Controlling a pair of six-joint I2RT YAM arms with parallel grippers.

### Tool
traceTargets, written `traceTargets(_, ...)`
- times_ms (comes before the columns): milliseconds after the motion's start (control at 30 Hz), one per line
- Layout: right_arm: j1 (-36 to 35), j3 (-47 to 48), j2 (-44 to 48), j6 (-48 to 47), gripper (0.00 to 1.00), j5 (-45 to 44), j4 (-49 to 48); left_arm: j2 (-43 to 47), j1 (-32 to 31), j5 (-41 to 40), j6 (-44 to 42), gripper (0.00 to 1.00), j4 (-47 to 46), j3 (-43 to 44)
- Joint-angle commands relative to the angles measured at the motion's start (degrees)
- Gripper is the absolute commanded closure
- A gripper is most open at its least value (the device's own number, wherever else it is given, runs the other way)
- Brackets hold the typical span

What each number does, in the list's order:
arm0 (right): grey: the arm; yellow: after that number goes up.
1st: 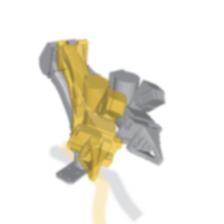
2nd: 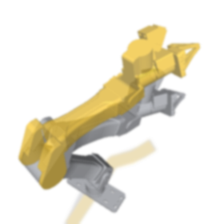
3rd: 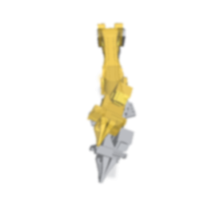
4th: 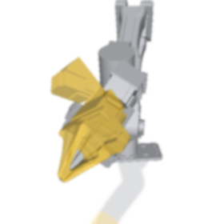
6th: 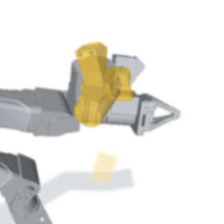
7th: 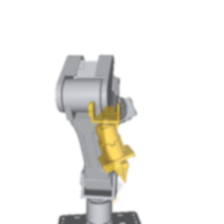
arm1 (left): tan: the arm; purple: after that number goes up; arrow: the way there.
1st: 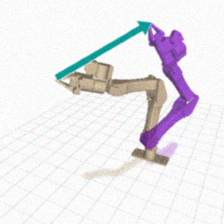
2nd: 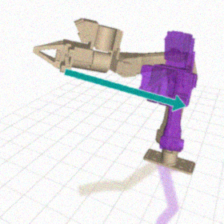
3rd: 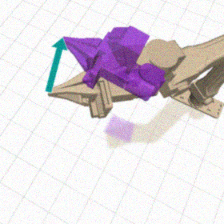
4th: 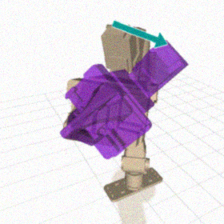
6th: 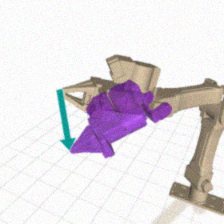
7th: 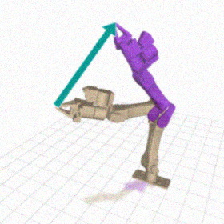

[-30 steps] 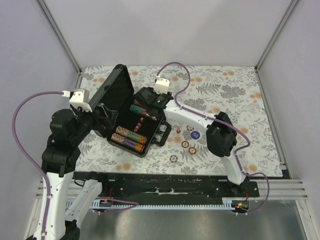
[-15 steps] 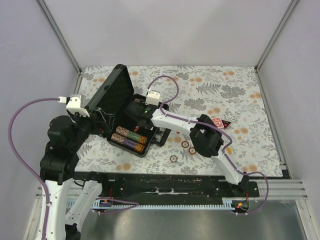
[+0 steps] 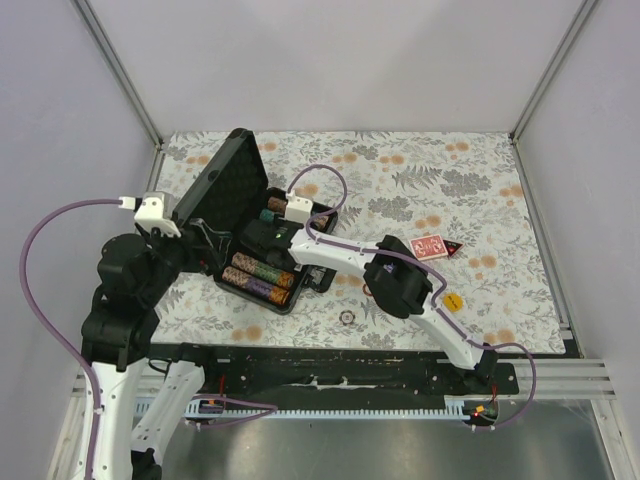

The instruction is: Pack up texas hold em set

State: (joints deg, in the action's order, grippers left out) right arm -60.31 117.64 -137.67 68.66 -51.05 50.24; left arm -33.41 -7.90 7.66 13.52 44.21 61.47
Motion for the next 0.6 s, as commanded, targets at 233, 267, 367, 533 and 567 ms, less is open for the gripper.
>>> traceTargets(233,-1.4,0.5,0.0,7.1,0.4,2.6,6.5,1.3,-0.1,0.5,1.1,0.09,-1.1,-0.8)
traceTargets(267,-1.4,0.3,0.3,7.3,0.36,2.7,6.6,1.3,-0.1,0.5,1.1,0.09,-1.1,-0.7)
traceTargets(367,-1.4,1.1,1.1,6.4,0.2,1.1,7.0,1.3,-0.1,0.5,1.2,0.09,-1.1,-0.8)
traceTargets(533,-1.0,2.7,3.0,2.4,0.13,-1.0,7.2,1.3,-0.1,0.8,1.1,0.09,-1.1,-0.5)
traceTargets(567,-1.1,2.7,3.5,1.8,0.13,-1.2,7.2,1.3,-0.1,0.9,1.0,0.09,-1.0,-0.4)
